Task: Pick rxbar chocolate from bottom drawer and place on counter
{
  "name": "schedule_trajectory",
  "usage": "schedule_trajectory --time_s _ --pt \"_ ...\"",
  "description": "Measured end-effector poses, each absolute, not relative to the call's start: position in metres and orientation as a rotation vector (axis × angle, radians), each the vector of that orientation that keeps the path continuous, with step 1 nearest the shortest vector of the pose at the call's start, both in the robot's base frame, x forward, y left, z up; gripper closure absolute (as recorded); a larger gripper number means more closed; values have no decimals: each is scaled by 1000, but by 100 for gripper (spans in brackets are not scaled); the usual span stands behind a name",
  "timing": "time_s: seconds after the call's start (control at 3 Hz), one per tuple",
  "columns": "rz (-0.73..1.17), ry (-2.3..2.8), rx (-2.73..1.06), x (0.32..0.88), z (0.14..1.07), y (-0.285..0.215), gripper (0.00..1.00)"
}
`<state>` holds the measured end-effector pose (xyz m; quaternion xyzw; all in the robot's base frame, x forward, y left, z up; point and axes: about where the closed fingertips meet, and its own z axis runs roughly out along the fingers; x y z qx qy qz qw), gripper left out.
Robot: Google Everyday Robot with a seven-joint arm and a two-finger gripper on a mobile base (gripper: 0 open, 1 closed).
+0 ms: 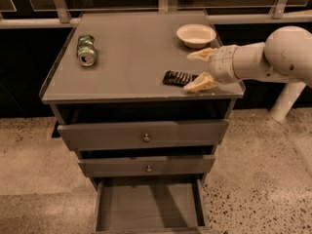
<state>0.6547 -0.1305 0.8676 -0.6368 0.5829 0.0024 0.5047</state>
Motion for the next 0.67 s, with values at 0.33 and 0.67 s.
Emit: schedule_trajectory --time_s 0.33,0.67 --pt "6 1407 -1537 655 868 -131 0" --pt "6 1407 -1537 655 868 -130 0"
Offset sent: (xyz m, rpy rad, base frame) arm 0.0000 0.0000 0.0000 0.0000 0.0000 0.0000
